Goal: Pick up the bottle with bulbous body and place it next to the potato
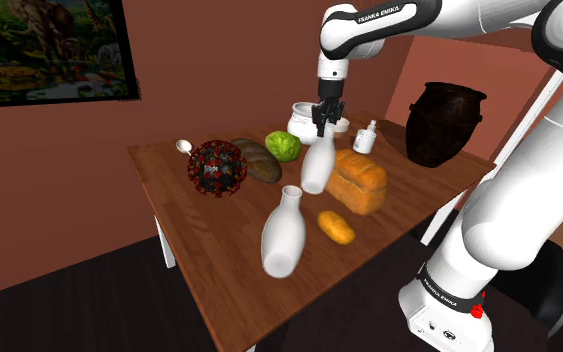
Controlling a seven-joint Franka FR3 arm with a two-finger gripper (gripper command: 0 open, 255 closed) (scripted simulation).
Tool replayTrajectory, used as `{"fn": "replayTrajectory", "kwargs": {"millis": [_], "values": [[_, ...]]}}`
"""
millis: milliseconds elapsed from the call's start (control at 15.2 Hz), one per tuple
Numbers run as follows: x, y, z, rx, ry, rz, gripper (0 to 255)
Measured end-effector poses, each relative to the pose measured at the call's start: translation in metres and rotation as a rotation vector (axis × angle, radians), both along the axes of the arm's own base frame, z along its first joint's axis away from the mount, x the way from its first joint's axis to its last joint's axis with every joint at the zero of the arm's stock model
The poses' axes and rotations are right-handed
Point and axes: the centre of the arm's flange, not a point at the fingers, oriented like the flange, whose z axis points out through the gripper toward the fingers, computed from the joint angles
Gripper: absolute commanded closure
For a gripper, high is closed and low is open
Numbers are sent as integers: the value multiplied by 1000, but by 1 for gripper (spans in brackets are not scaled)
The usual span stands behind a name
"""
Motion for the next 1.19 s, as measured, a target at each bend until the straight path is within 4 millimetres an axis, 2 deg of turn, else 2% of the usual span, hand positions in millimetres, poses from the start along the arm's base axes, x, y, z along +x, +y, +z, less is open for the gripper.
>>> {"fn": "replayTrajectory", "kwargs": {"millis": [462,924,990,1188], "values": [[1,2,-36,0,0,0,255],[1,1,-40,0,0,0,255],[1,1,-40,0,0,0,0],[1,1,-40,0,-1,0,0]]}}
